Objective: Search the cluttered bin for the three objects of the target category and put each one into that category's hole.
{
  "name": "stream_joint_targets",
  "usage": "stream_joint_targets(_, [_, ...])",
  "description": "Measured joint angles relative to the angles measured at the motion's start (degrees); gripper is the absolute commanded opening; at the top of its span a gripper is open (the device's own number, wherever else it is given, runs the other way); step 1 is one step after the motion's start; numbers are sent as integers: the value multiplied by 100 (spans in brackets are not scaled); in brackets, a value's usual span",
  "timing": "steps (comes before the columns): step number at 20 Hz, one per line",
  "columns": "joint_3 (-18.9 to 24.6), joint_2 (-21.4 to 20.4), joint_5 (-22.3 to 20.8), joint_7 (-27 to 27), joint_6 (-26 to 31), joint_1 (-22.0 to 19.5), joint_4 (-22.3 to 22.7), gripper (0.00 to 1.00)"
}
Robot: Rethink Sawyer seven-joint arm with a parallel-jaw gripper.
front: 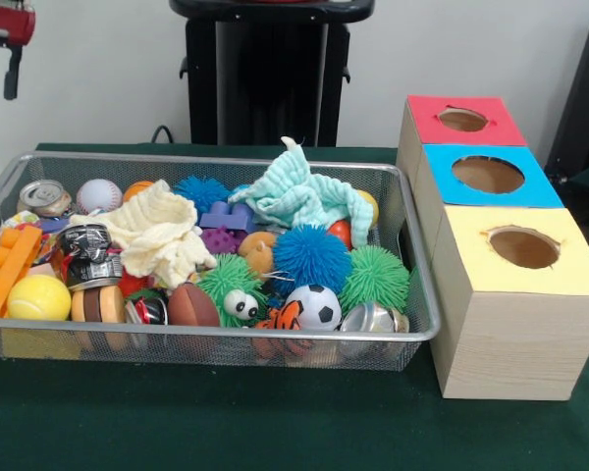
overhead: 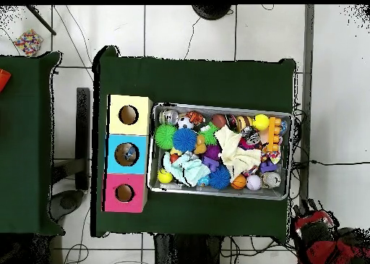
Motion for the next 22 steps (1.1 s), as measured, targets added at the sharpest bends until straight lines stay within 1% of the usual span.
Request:
stream_joint_targets(2, [-133,70,-155,0,0,137,-29,100])
stream_joint_targets(4, [-457,233,-552,0,-1,499,-76,100])
stream_joint_targets(6, [-571,294,-685,0,-1,637,-87,100])
stream_joint_targets(7, [-694,364,-788,0,-1,787,-91,100])
stream_joint_targets(11, [-794,465,-794,0,-2,884,-90,100])
stream_joint_targets(15, [-798,499,-785,0,-2,883,-86,100])
stream_joint_targets(19, [-797,504,-651,0,-2,837,-80,100])
stream_joint_targets(22, [-769,504,-490,0,-5,684,-54,100])
